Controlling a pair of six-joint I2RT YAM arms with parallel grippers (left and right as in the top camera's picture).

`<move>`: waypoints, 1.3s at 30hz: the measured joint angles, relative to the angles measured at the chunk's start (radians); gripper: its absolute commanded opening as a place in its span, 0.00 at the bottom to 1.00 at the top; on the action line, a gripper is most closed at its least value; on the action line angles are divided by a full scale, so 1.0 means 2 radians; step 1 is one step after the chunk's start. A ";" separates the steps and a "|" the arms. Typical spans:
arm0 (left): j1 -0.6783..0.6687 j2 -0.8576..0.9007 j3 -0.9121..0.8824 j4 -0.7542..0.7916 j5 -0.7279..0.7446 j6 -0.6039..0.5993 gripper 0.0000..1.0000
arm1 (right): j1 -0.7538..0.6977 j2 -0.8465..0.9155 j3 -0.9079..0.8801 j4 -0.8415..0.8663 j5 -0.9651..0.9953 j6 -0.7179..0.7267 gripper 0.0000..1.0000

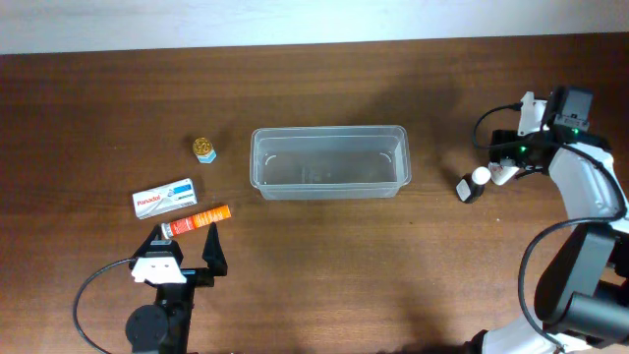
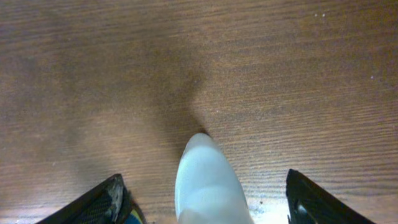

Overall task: Pack container
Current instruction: 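Move the right gripper over the white pump bottle and grasp it, then lift the white pump bottle and carry it over the container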

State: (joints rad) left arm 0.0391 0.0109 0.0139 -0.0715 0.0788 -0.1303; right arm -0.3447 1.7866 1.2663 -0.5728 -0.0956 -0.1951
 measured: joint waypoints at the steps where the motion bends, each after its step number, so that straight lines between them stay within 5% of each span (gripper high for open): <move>1: 0.000 0.000 0.000 0.000 0.000 0.000 0.99 | 0.000 0.002 0.000 0.001 0.000 0.000 0.67; 15: 0.000 0.000 0.000 0.000 0.000 0.000 0.99 | 0.000 0.013 0.000 0.010 -0.001 -0.007 0.17; 26: 0.000 0.000 0.000 0.000 0.000 0.000 0.99 | 0.000 0.013 0.031 -0.011 0.000 0.017 0.15; 39: 0.000 0.000 0.000 0.000 0.000 0.000 1.00 | 0.008 0.012 0.241 -0.201 -0.051 0.050 0.15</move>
State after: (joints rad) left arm 0.0391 0.0109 0.0139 -0.0715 0.0788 -0.1303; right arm -0.3279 1.8103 1.7489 -0.9741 -0.1986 -0.0959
